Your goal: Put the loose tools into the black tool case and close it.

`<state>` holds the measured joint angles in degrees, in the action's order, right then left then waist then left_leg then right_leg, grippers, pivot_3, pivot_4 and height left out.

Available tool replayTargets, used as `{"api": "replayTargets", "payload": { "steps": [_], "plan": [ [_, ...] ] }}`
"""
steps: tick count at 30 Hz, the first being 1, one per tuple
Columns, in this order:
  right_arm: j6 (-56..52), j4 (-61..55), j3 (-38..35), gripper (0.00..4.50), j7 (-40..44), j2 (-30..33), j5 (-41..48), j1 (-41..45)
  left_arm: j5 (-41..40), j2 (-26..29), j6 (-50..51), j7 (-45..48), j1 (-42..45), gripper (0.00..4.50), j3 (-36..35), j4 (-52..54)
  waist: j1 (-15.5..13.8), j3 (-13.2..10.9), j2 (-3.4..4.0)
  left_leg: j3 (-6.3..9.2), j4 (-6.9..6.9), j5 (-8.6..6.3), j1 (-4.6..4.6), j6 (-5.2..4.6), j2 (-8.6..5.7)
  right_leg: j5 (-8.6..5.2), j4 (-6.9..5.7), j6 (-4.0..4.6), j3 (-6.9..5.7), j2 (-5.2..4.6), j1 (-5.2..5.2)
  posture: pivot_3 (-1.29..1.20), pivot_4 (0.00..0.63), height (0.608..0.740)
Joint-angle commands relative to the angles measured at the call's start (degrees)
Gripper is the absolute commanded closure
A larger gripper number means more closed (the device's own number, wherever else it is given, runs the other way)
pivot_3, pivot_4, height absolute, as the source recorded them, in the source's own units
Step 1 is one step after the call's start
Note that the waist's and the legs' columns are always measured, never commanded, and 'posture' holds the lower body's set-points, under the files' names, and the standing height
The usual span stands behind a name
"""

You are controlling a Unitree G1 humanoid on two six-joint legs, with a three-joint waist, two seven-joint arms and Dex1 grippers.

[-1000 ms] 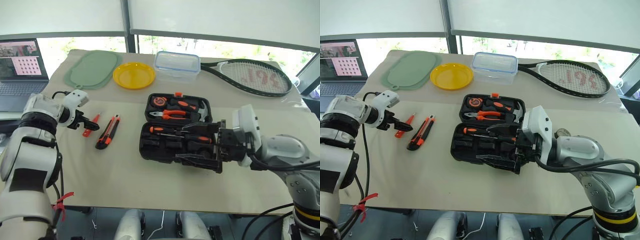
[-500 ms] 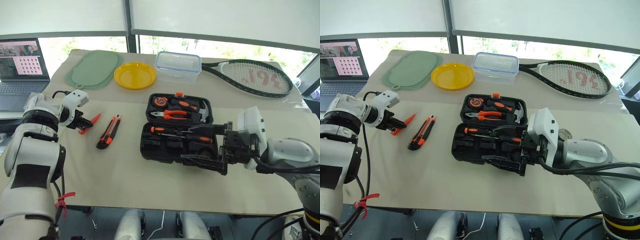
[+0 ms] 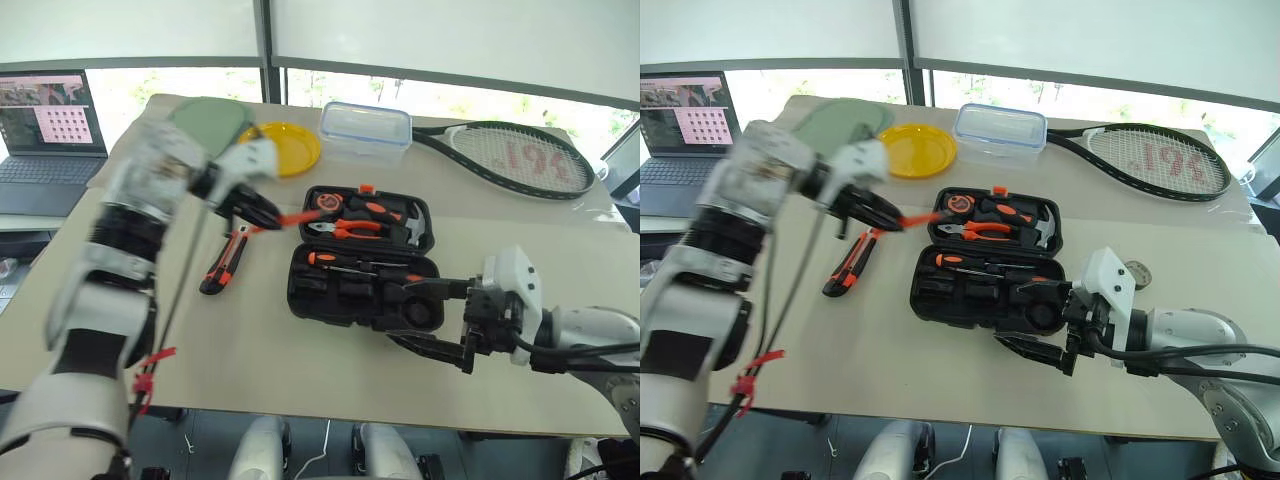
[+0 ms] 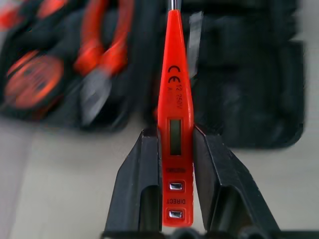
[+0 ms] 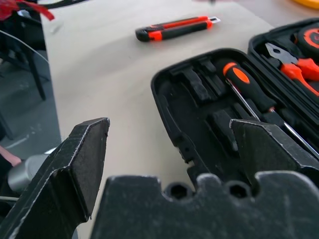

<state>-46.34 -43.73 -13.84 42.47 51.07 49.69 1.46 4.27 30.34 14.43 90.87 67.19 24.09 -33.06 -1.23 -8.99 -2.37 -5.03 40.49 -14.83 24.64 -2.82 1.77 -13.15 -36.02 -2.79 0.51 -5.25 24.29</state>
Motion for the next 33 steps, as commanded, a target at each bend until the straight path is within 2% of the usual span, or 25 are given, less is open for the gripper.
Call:
{"api": "replayTargets", "payload": {
  "steps": [1, 5, 16, 26, 32, 33],
  "plan": [
    [1.28, -2.88, -1.77, 0.0, -1.65, -0.59, 0.39, -1.12, 1.51, -0.71, -2.84, 0.42, -0.04, 4.07, 1.63, 0.11, 0.87, 0.0, 0.0, 0.0, 0.0, 0.0, -0.01, 0.0, 0.05, 0.0, -0.03, 0.01, 0.07, 0.08, 0.04, 0.0, 0.15, 0.738],
    [1.19, -4.67, -2.89, 0.0, -3.89, -1.53, 1.28, -3.21, 3.66, -4.14, 0.94, -1.16, 0.31, 4.07, 4.33, 0.14, 1.01, 0.01, 0.03, 0.04, -0.01, 0.0, -0.03, 0.0, 0.07, -0.03, -0.09, 0.07, 0.12, 0.16, 0.07, 0.0, 0.15, 0.738],
    [2.13, -6.31, -3.12, 0.0, -7.38, -2.93, 0.57, -5.21, 9.26, -6.43, 4.4, -0.94, -0.09, 4.07, 9.7, -1.89, 0.5, 0.01, 0.03, 0.03, 0.21, -0.04, 0.02, -0.07, 0.03, 0.0, -0.08, -0.04, 0.11, 0.06, 0.0, 0.0, 0.15, 0.738],
    [2.69, -5.89, -3.39, 0.0, -8.34, -2.87, 1.1, -4.78, 11.45, -11.53, 5.76, -4.57, 1.41, 4.07, 9.66, -9.67, 0.27, 0.09, 0.15, 0.08, 0.31, -0.05, -0.03, -0.09, 0.03, 0.03, -0.15, -0.08, 0.1, 0.06, -0.09, 0.0, 0.15, 0.738],
    [2.7, -6.06, -3.75, 0.0, -8.9, -3.24, 1.76, -5.11, 11.46, -11.08, 6.85, -2.74, 1.05, 4.07, 9.89, -9.06, 0.47, 0.1, 0.19, 0.08, 0.32, -0.05, -0.03, -0.09, 0.04, 0.03, -0.17, -0.07, 0.11, 0.08, -0.08, 0.0, 0.15, 0.738],
    [2.7, -5.96, -3.7, 0.0, -8.9, -3.25, 1.81, -5.02, 11.13, -10.84, 7.35, -2.09, 1.0, 3.57, 9.68, -8.33, 0.5, 0.1, 0.18, 0.08, 0.32, -0.05, -0.03, -0.09, 0.04, 0.03, -0.18, -0.07, 0.11, 0.08, -0.08, 0.0, 0.15, 0.738]
  ]
}}
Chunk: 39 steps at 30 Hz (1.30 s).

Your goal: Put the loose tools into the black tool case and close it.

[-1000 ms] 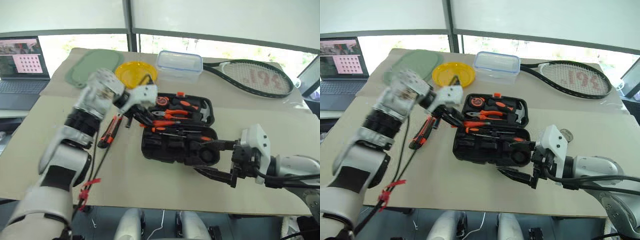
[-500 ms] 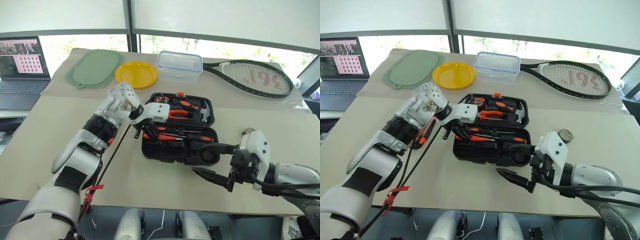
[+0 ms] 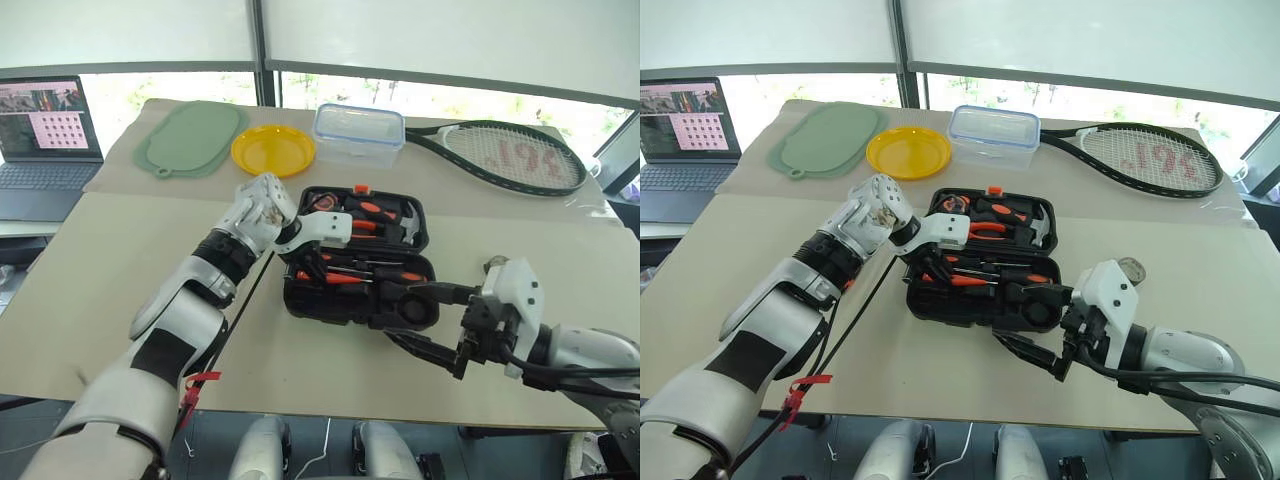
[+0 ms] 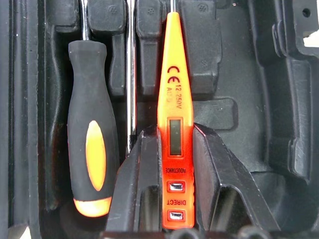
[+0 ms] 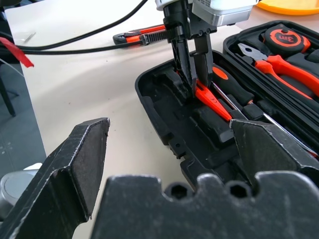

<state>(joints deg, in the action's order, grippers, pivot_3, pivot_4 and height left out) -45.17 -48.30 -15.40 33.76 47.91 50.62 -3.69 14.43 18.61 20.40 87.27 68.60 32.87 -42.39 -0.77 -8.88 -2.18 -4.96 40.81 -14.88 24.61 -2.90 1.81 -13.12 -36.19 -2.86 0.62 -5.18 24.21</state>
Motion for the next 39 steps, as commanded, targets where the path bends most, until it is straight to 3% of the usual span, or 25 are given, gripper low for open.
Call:
{"api": "replayTargets", "payload": {
  "steps": [1, 6, 10, 13, 16, 22, 28, 39],
  "plan": [
    [1.51, -1.24, -2.05, 0.0, -0.2, -0.09, 0.95, 0.28, 0.56, 1.13, 1.75, 2.15, -0.4, 3.06, 0.6, 1.76, 0.04, 0.0, 0.0, 0.0, 0.0, 0.0, 0.0, 0.0, 0.0, 0.0, 0.0, 0.0, 0.0, 0.0, 0.0, 0.0, 0.15, 0.738],
    [1.24, -0.55, -1.39, 0.0, -0.27, -0.18, 1.55, 1.47, -2.88, 4.47, 5.66, 5.02, 0.56, 1.41, -2.31, 7.33, 0.22, 0.0, 0.0, -0.02, -0.01, 0.0, 0.03, 0.0, 0.02, 0.0, -0.01, 0.01, 0.04, 0.03, 0.08, 0.0, 0.15, 0.738],
    [1.12, -0.1, -0.9, 0.0, 0.26, 0.15, 1.08, 1.62, -11.52, 11.25, 8.87, 5.23, 0.04, 1.41, -2.95, 15.37, 0.26, 0.0, 0.01, -0.02, -0.01, 0.0, 0.05, 0.0, 0.09, 0.0, -0.01, 0.01, 0.05, 0.01, 0.1, 0.0, 0.15, 0.738],
    [1.06, 0.48, -0.89, 0.0, 0.54, 0.33, 1.0, 1.91, -15.98, 12.97, 9.27, 4.65, -2.75, 1.41, -7.55, 19.15, 0.06, 0.0, 0.02, -0.02, -0.02, 0.0, 0.05, 0.0, 0.1, 0.0, 0.0, 0.0, 0.05, -0.02, 0.09, 0.0, 0.15, 0.738],
    [0.7, 0.8, -0.66, 0.0, 0.57, 0.46, 1.24, 2.69, -20.11, 10.82, 4.86, 0.24, -7.83, 2.18, -14.09, 19.17, -0.22, 0.01, 0.04, -0.01, 0.04, -0.01, 0.02, -0.02, 0.06, 0.02, 0.02, -0.06, 0.02, -0.1, 0.0, 0.0, 0.15, 0.738],
    [0.38, 1.23, -0.81, 0.0, 1.32, 1.07, 1.43, 3.3, -21.34, 6.69, -5.07, -6.72, -15.67, 4.43, -17.85, 16.65, -0.19, 0.01, 0.03, -0.02, 0.09, -0.01, 0.04, -0.04, 0.02, 0.05, 0.01, -0.09, 0.02, -0.08, 0.0, 0.0, 0.15, 0.738],
    [0.1, 1.13, -1.14, 0.0, 1.11, 1.42, 2.04, 3.37, -20.56, 3.91, -9.52, -12.43, -17.66, 4.43, -18.98, 12.21, -0.12, 0.01, 0.03, -0.03, 0.08, -0.01, 0.03, -0.04, 0.0, 0.06, 0.02, -0.08, 0.03, -0.07, -0.01, 0.0, 0.15, 0.738],
    [0.12, 1.36, -0.49, 0.0, 0.14, 1.27, 2.64, 3.6, -16.87, 4.29, -15.36, -10.95, -18.18, 4.43, -15.55, 7.78, -0.11, 0.02, 0.04, -0.03, 0.07, -0.01, 0.02, -0.04, -0.01, 0.07, 0.03, -0.09, 0.03, -0.08, -0.03, 0.0, 0.15, 0.738]
  ]
}}
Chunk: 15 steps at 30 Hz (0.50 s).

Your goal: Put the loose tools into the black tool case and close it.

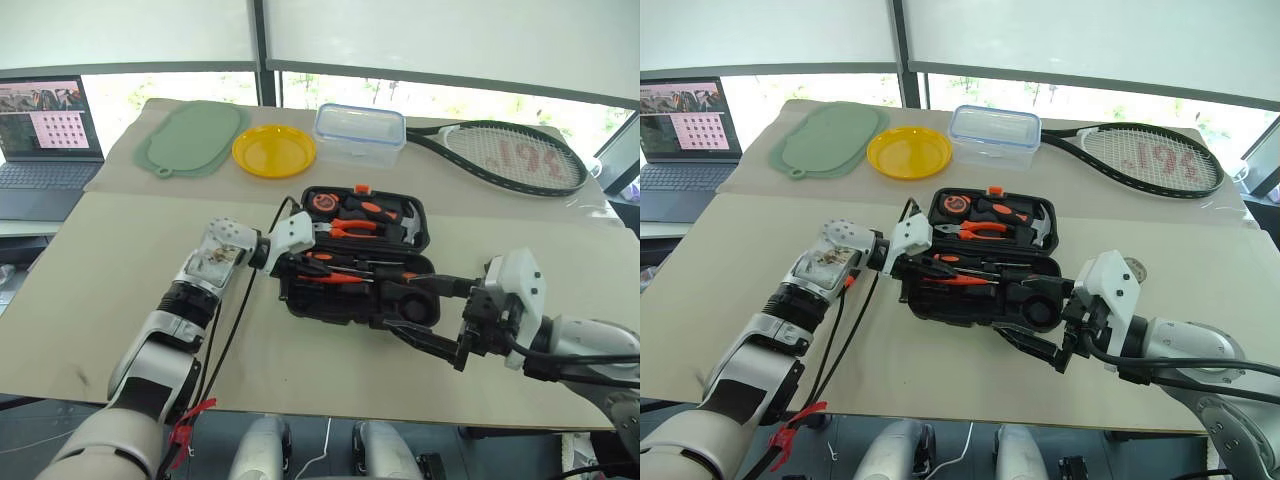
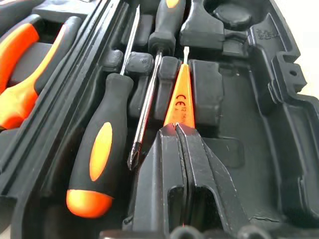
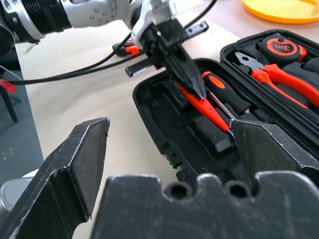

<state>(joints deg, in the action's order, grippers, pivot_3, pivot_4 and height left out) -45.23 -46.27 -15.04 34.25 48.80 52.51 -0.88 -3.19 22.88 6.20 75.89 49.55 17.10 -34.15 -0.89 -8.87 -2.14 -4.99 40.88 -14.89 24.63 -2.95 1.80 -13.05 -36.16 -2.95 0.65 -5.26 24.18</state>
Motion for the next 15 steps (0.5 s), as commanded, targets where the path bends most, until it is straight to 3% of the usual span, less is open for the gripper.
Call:
{"api": "replayTargets", "payload": {
  "steps": [1, 15],
  "plan": [
    [0.21, -0.6, -0.77, 0.0, -0.4, 0.36, 0.74, 0.8, 0.86, 0.07, -1.59, 0.51, 0.82, 4.43, 0.28, -0.62, 0.02, 0.0, 0.0, 0.0, 0.0, 0.0, 0.0, 0.0, 0.0, 0.0, 0.0, 0.0, 0.0, 0.0, 0.0, 0.0, 0.15, 0.738],
    [0.49, 0.26, -0.15, 0.0, -1.26, -0.17, 1.0, 1.46, 4.36, 4.14, -6.13, 1.27, -2.42, 4.43, 1.97, -0.33, 0.17, 0.05, 0.03, 0.0, -0.02, 0.0, -0.07, 0.0, 0.03, 0.0, 0.0, 0.0, 0.01, 0.01, -0.05, 0.0, 0.15, 0.738]
  ]
}}
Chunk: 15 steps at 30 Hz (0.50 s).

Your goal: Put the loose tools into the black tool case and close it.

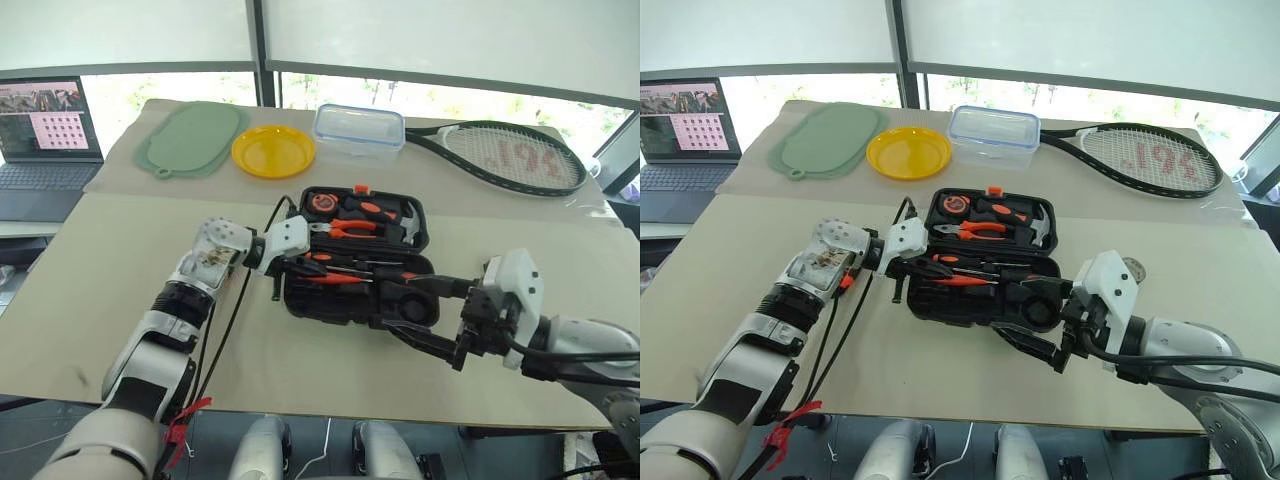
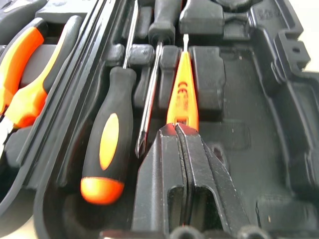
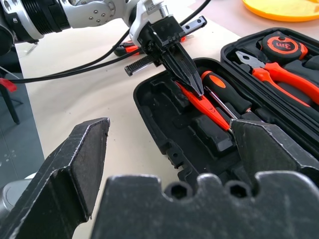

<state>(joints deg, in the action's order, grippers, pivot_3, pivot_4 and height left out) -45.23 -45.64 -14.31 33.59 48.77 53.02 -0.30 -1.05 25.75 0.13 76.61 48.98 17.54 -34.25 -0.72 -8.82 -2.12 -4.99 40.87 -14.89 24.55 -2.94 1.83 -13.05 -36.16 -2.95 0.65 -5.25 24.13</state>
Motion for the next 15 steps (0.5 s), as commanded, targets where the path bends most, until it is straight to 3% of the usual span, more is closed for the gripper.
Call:
{"api": "replayTargets", "payload": {
  "steps": [1, 15],
  "plan": [
    [0.52, -0.29, -0.79, 0.0, -0.63, -0.16, 0.45, 0.91, 2.24, 1.36, -0.18, 0.41, -1.97, 4.43, 1.49, -0.33, -0.01, 0.01, 0.01, 0.0, 0.0, 0.0, -0.02, 0.0, 0.0, 0.0, 0.0, 0.0, 0.0, 0.0, -0.01, 0.0, 0.15, 0.738],
    [0.98, 0.14, 0.21, 0.0, -0.24, 0.0, -0.92, 1.38, -3.81, 1.66, 7.62, 0.62, 0.76, 4.43, -3.72, 5.61, -0.01, 0.02, 0.0, -0.03, 0.0, 0.0, -0.13, 0.0, 0.01, 0.0, -0.02, 0.0, 0.03, -0.01, -0.09, 0.0, 0.15, 0.738]
  ]
}}
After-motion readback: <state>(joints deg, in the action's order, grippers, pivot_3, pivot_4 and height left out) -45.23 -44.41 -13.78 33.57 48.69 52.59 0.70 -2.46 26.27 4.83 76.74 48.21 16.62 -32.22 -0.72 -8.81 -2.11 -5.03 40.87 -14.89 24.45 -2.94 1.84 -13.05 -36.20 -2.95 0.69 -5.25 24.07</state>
